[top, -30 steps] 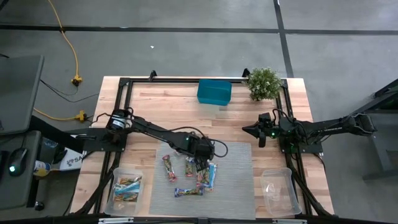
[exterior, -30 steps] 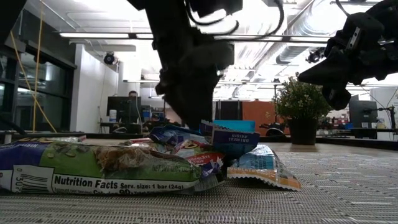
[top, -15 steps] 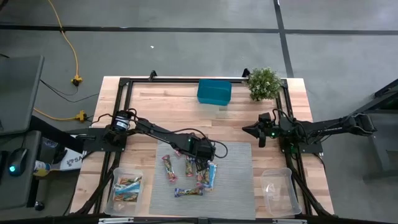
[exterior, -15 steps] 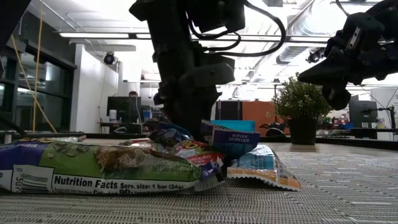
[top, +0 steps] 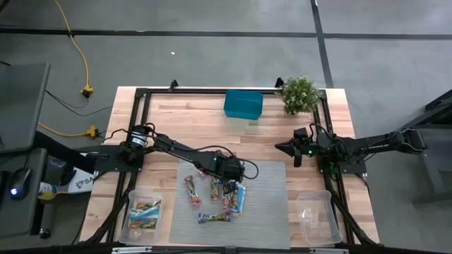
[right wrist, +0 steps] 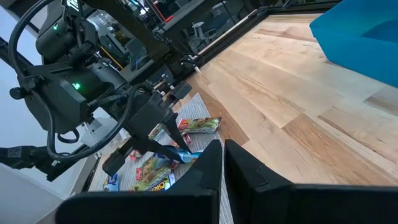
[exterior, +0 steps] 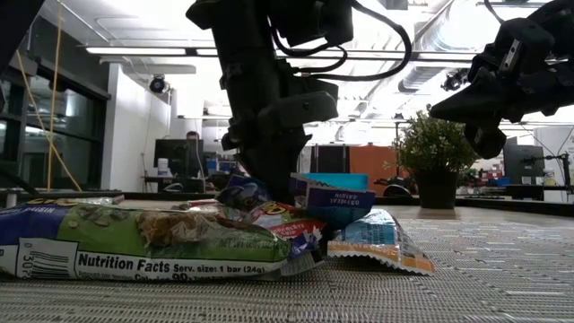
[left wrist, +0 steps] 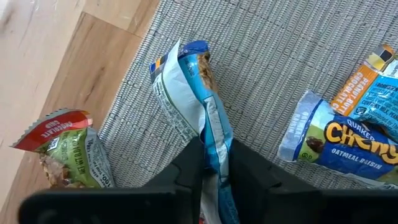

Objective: Pick and place Granola Bars by type
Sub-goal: Put the blue granola bar into the blue bin

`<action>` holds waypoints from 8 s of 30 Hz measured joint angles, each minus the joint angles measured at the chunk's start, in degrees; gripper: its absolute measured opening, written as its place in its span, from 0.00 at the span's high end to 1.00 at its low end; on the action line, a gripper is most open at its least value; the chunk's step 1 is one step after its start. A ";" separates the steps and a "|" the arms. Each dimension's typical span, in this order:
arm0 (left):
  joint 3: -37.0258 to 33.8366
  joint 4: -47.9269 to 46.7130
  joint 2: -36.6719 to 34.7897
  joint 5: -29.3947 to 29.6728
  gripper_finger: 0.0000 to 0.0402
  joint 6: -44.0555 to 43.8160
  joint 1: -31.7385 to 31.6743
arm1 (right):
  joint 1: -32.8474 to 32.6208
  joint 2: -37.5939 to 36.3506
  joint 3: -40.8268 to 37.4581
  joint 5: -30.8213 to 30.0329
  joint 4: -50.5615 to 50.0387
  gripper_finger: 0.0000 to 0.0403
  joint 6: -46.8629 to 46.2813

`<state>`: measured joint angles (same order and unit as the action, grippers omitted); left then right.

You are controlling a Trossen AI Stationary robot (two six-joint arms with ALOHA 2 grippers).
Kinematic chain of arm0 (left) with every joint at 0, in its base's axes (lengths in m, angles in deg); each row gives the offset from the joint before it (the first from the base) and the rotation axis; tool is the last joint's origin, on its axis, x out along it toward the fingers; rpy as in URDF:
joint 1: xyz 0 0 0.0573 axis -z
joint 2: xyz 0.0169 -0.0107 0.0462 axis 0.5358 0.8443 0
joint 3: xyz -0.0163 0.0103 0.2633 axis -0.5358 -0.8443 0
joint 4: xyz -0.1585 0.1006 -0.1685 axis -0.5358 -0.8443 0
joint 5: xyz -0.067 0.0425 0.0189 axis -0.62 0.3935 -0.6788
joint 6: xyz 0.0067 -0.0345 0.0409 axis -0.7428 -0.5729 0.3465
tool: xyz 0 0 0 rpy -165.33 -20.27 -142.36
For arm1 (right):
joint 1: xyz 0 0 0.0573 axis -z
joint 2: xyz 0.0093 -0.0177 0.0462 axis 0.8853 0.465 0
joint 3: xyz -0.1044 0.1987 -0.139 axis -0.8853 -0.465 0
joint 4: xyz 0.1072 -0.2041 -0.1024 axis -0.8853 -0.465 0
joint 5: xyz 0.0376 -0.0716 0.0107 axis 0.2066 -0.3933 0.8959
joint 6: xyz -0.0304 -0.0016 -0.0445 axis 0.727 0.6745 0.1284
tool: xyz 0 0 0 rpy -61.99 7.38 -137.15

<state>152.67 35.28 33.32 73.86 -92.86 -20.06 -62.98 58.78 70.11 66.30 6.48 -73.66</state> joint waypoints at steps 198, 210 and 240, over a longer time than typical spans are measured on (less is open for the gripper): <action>-4.63 -14.81 -24.51 5.02 0.57 -27.14 25.18 | 0.01 -0.04 0.00 0.02 0.16 1.00 0.02; -4.70 -1.40 -15.66 0.96 0.57 -9.60 25.10 | 0.02 -0.07 0.01 0.02 -0.08 1.00 0.01; -4.66 5.59 -5.49 0.57 0.57 5.07 24.39 | 0.02 -0.02 0.00 0.00 0.00 1.00 0.00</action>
<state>148.02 40.87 27.83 74.43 -87.79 4.33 -62.96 58.75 70.12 66.30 6.48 -73.66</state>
